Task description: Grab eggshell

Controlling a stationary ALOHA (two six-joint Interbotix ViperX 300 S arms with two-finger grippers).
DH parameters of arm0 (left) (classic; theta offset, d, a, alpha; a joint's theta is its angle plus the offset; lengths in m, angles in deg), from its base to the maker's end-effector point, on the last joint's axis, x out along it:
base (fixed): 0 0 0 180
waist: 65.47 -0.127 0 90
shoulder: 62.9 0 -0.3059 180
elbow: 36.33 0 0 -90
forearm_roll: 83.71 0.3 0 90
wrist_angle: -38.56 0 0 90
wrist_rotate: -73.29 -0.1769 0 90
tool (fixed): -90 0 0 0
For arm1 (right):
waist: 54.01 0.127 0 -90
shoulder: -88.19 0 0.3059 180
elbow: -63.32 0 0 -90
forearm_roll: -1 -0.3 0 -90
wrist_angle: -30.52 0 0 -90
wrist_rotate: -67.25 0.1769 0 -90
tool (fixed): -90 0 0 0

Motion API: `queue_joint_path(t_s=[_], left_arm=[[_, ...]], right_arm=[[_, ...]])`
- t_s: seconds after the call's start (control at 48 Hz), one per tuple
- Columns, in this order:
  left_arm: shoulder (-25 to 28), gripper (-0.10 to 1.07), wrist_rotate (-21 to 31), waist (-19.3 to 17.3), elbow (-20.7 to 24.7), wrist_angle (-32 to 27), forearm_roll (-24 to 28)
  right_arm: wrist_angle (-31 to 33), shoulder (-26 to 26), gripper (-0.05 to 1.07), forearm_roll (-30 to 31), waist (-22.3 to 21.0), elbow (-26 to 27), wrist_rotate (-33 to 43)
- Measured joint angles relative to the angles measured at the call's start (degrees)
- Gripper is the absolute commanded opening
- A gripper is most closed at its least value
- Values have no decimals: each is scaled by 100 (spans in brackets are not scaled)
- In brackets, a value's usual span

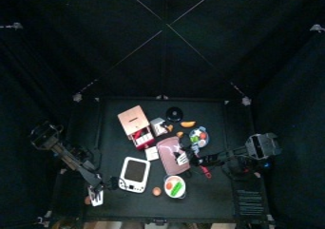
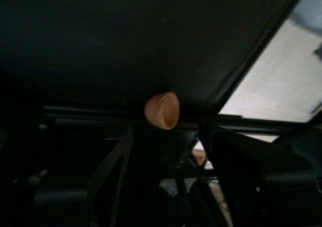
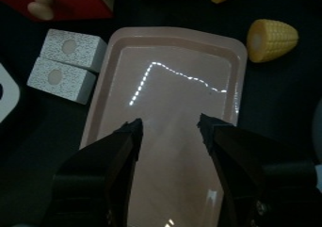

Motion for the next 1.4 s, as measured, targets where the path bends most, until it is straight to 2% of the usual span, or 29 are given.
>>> queue_joint_path(t_s=[0.271,0.688,1.146,1.396], left_arm=[[879,91,-79,422,272,-97,97],[1503,90,-70,712,255,-114,88],[1731,68,-70,791,185,-97,-70],[1696,67,-9,791,220,-105,62]], right_arm=[[-9,272,87,26,79,299,-9],[-9,290,87,44,53,299,-9],[-9,290,87,44,53,299,-9],[-9,290,87,44,53,299,0]])
